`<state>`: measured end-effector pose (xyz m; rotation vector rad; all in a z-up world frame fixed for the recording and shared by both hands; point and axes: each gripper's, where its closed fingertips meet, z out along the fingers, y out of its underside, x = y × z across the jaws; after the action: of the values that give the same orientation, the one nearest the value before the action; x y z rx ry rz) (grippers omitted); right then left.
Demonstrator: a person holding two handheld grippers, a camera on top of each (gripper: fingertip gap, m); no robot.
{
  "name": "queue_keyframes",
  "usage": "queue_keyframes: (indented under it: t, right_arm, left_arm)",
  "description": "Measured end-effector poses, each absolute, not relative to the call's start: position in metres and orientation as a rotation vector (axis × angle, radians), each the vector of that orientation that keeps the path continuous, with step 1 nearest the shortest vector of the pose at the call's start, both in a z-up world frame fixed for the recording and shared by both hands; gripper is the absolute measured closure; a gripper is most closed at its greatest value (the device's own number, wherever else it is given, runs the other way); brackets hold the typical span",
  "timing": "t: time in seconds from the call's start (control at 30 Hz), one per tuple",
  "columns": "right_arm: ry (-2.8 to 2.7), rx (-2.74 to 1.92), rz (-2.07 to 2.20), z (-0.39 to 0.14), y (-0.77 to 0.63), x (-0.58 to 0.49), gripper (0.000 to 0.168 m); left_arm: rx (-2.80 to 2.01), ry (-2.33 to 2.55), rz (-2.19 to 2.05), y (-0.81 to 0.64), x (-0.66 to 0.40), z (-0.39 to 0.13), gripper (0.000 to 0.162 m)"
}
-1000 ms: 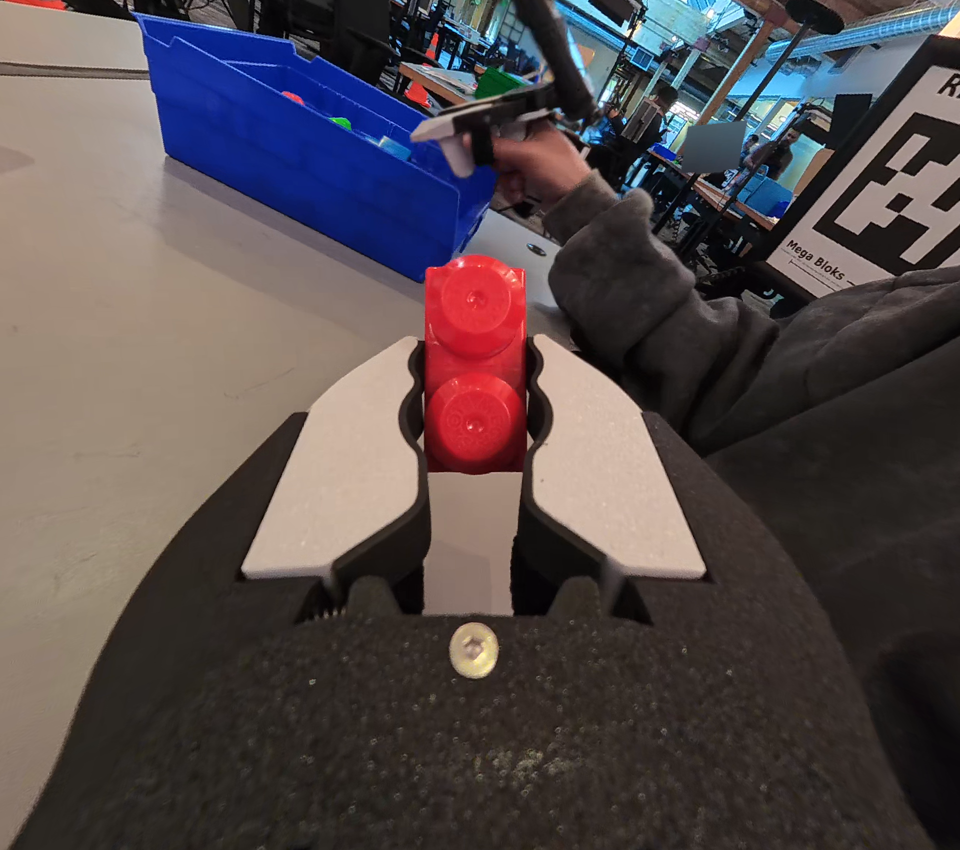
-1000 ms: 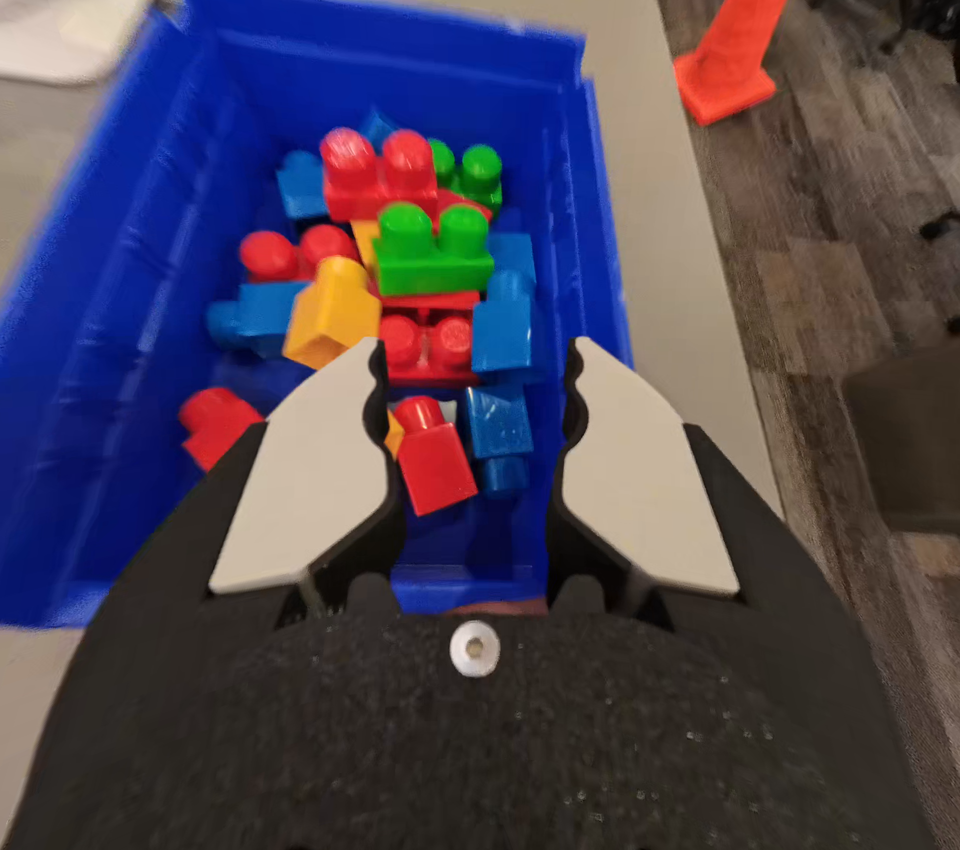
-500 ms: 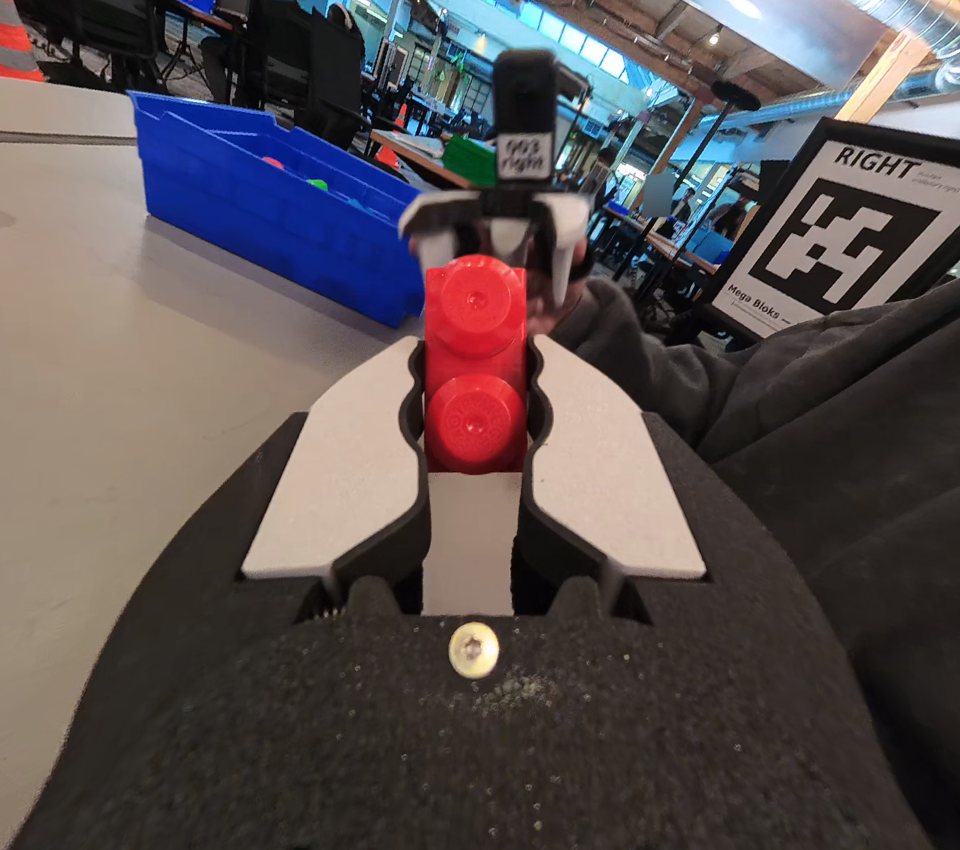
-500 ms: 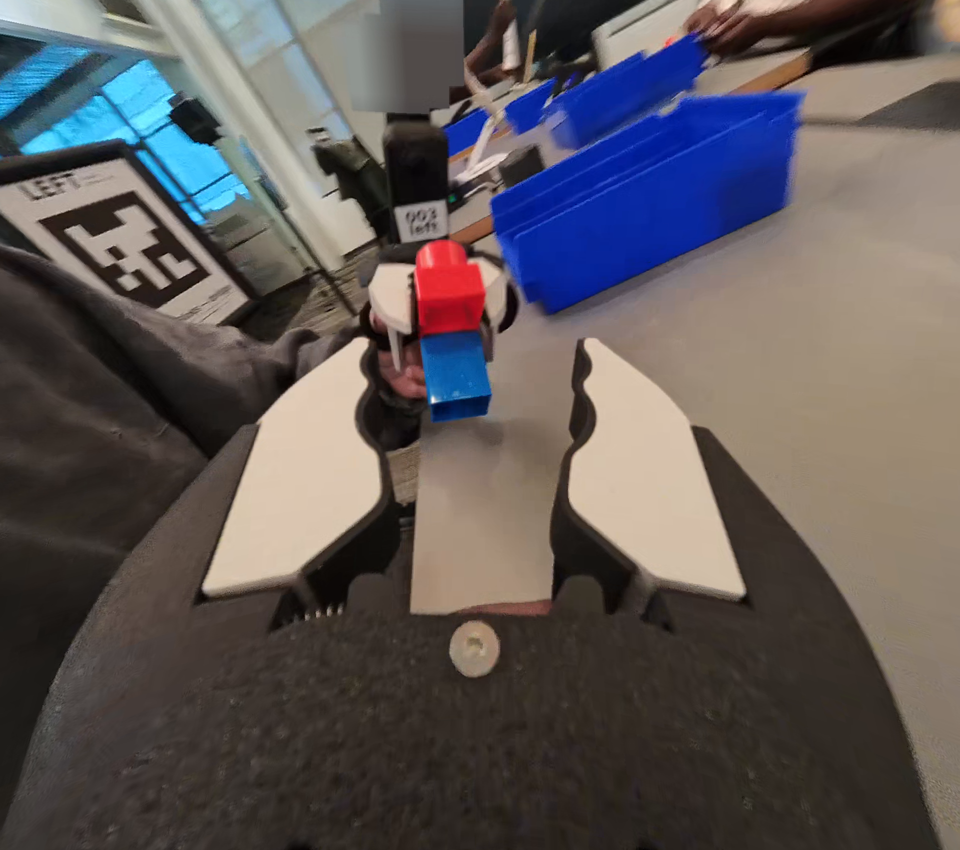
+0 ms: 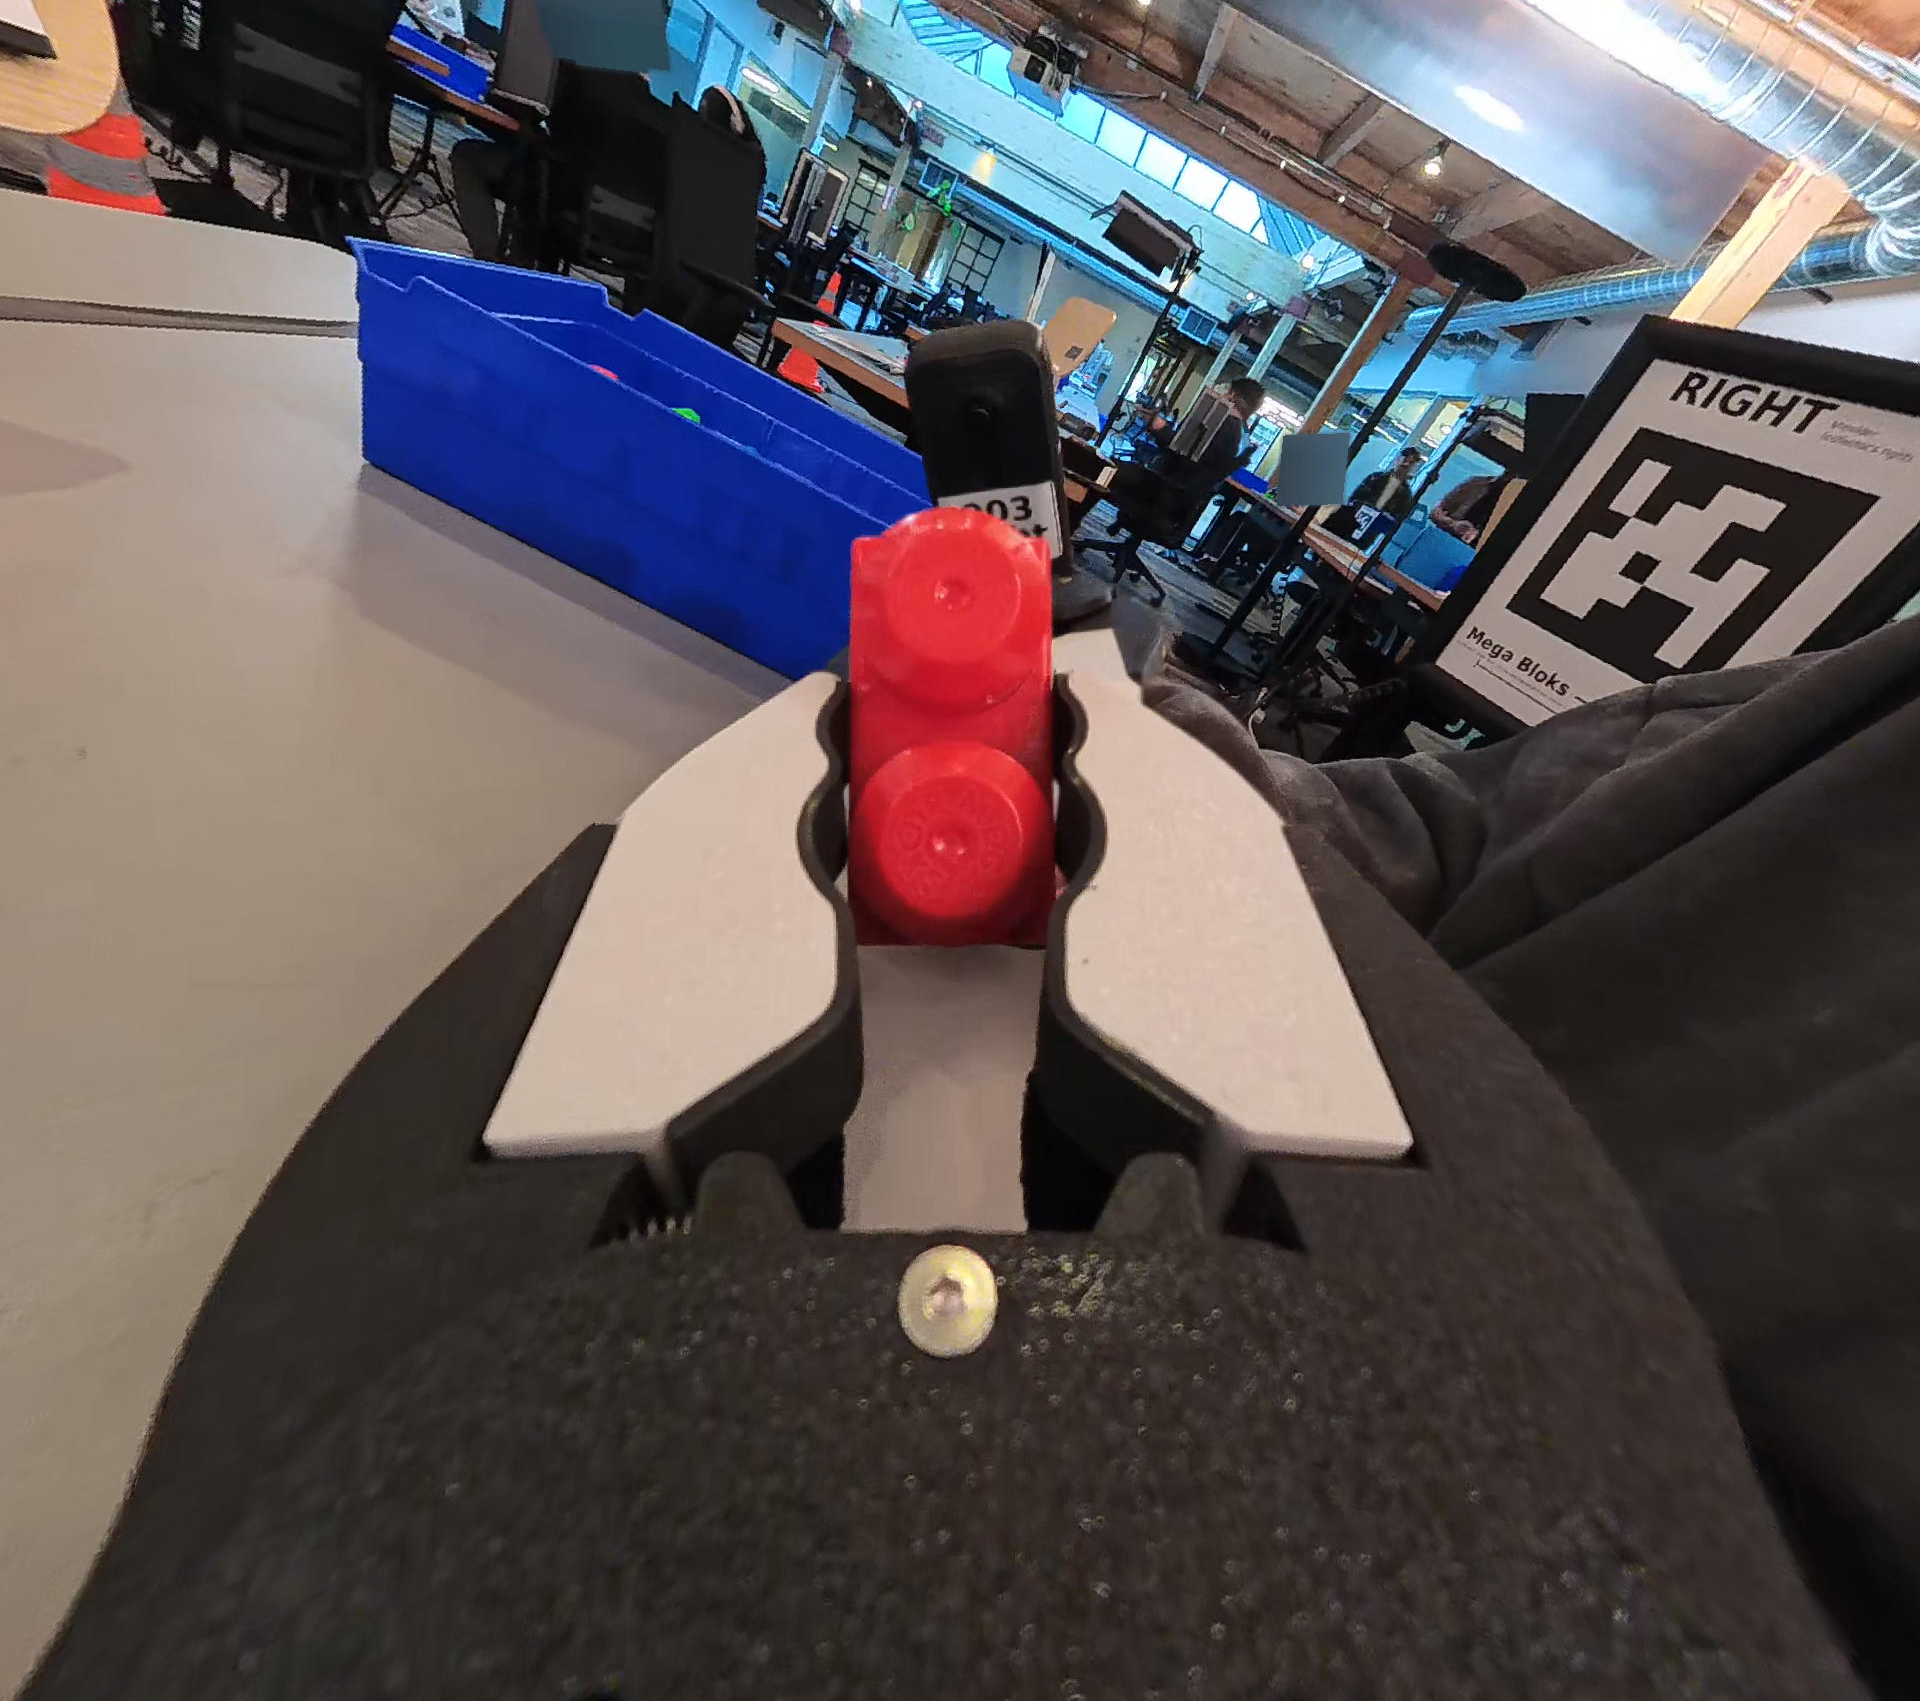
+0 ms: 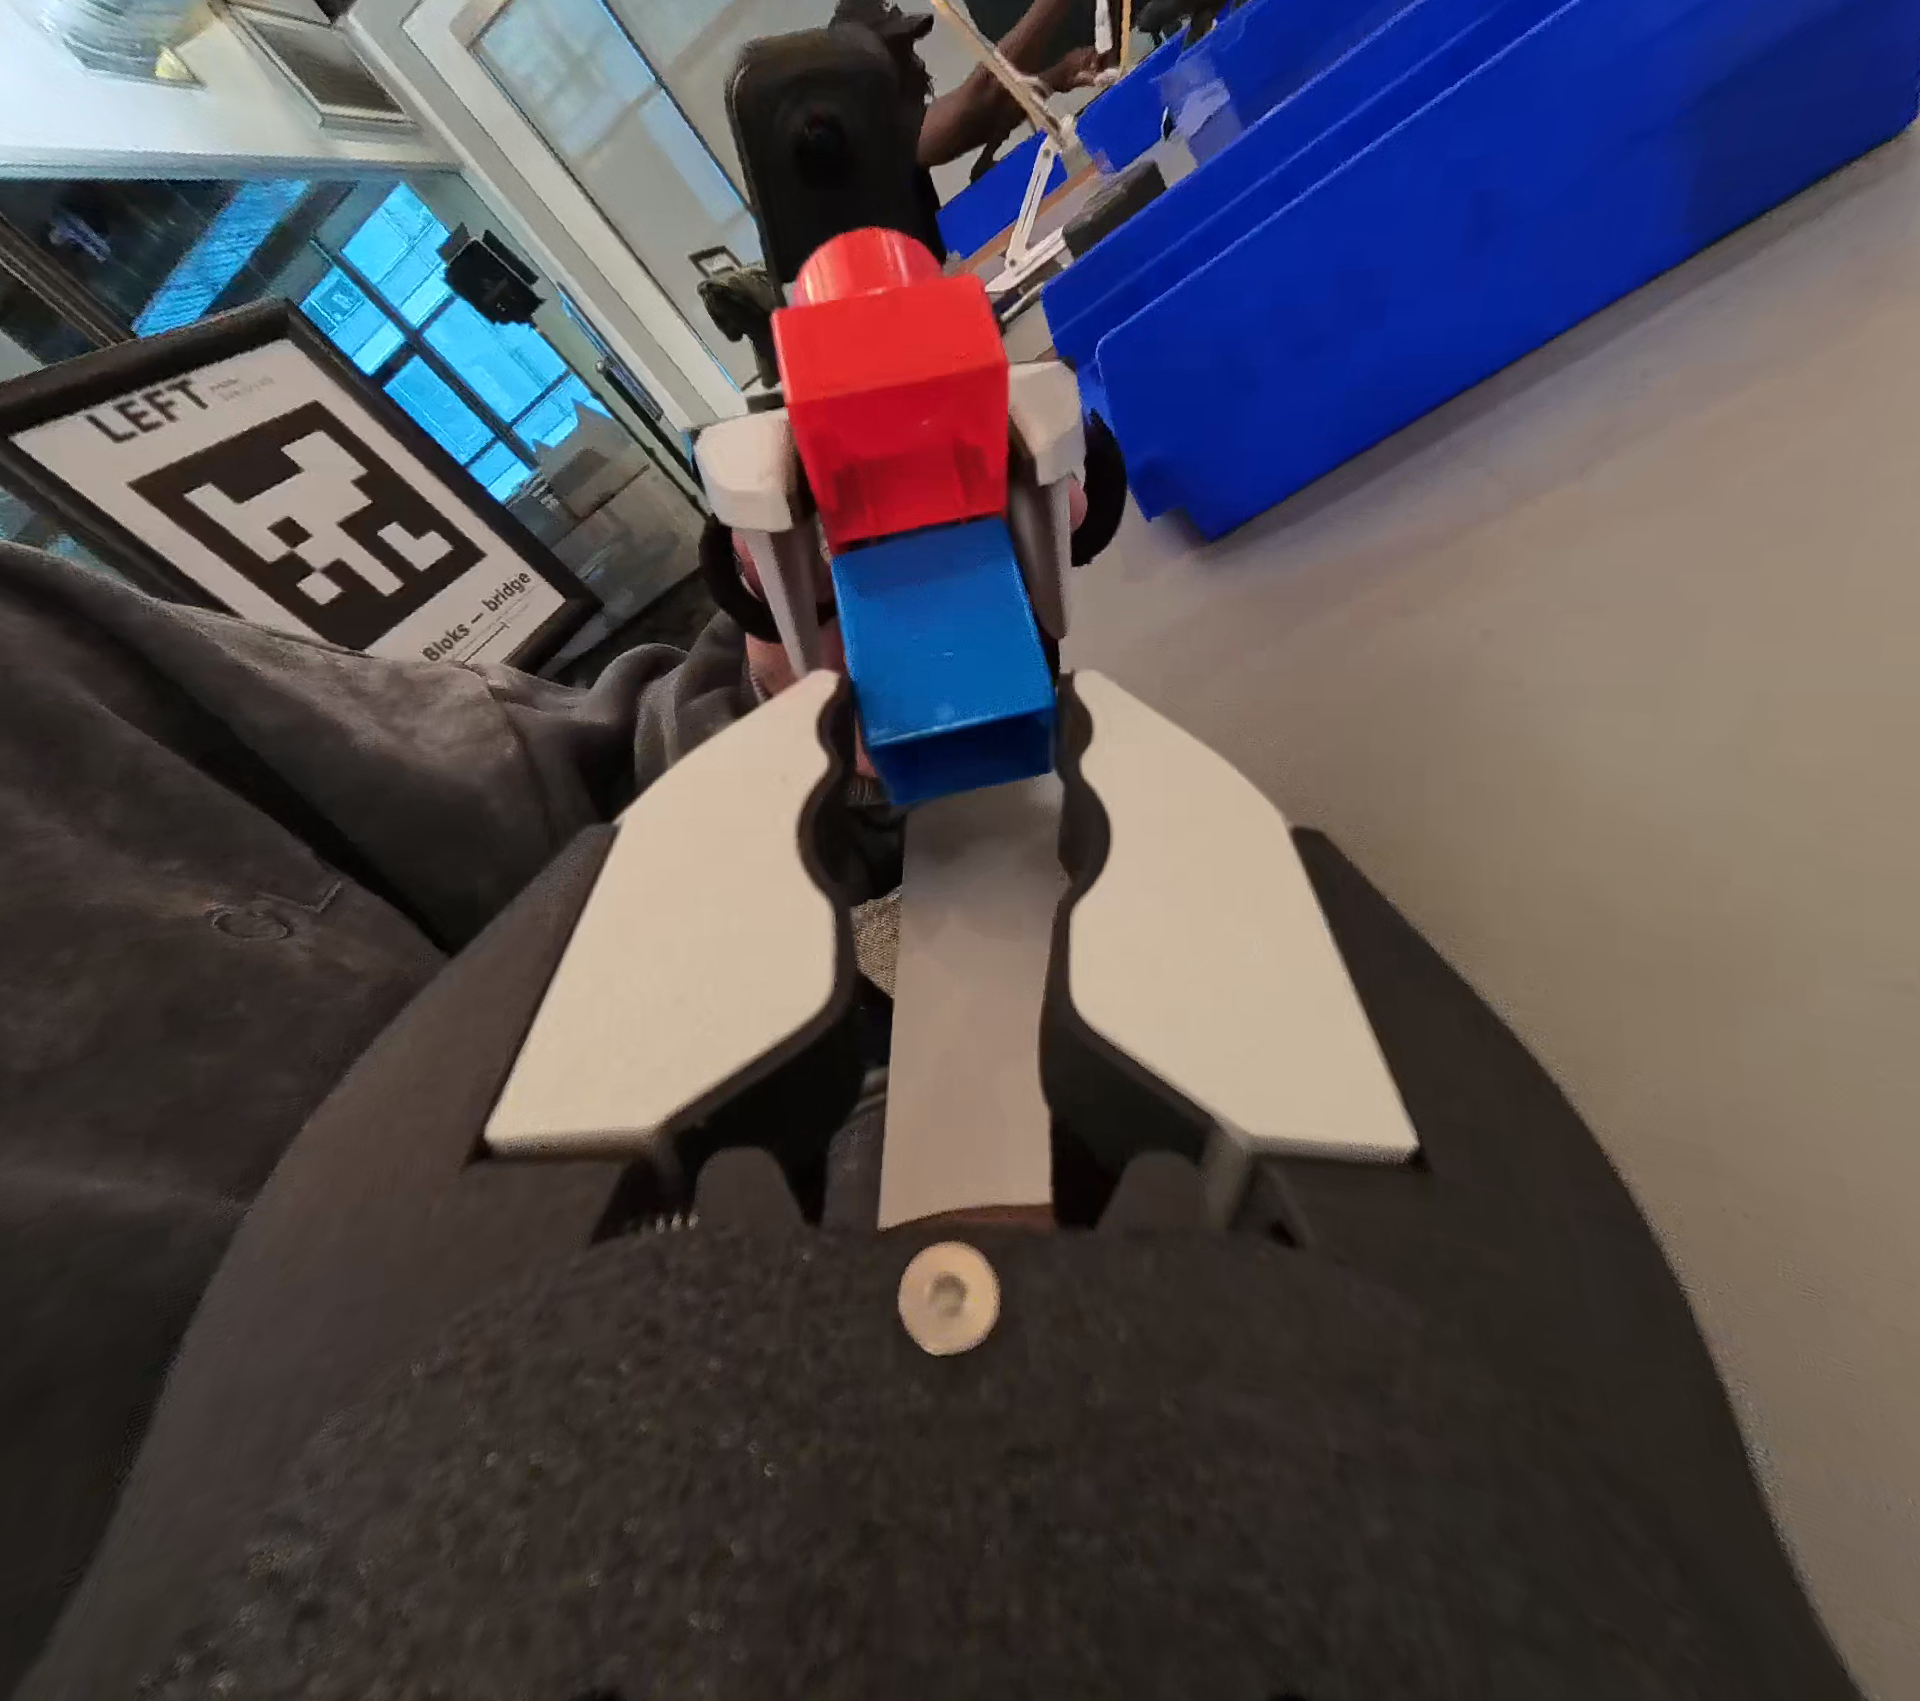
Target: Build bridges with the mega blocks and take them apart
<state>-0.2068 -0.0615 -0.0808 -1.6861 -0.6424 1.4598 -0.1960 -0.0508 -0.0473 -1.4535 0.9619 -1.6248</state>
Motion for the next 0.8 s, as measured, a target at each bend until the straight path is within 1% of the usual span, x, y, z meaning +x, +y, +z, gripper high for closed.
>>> queue_keyframes:
  t: [0.07,0.37,0.53,0.67,0.8]
  right_arm:
    - [-0.651,-1.696,1.470,-0.081,-0.063,-0.206,0.132]
    - [-0.838,-1.679,1.274,-0.078,-0.078,-0.181,0.133]
    - [-0.723,-1.633,1.213,-0.060,-0.075,-0.109,0.133]
    - [-0.622,-1.616,1.168,-0.049,-0.069,-0.061,0.133]
    - [-0.620,-1.638,1.138,-0.050,-0.068,-0.054,0.133]
  left_arm:
    - [-1.452,0.966,-1.638,-0.052,-0.196,-0.047,0.127]
    - [-1.471,1.134,-1.589,-0.074,-0.187,-0.055,0.127]
    - [-1.406,0.890,-1.757,-0.039,-0.223,-0.024,0.126]
    - [-1.420,0.840,-1.761,-0.026,-0.227,-0.027,0.127]
    - [-1.457,0.973,-1.678,-0.043,-0.210,-0.041,0.126]
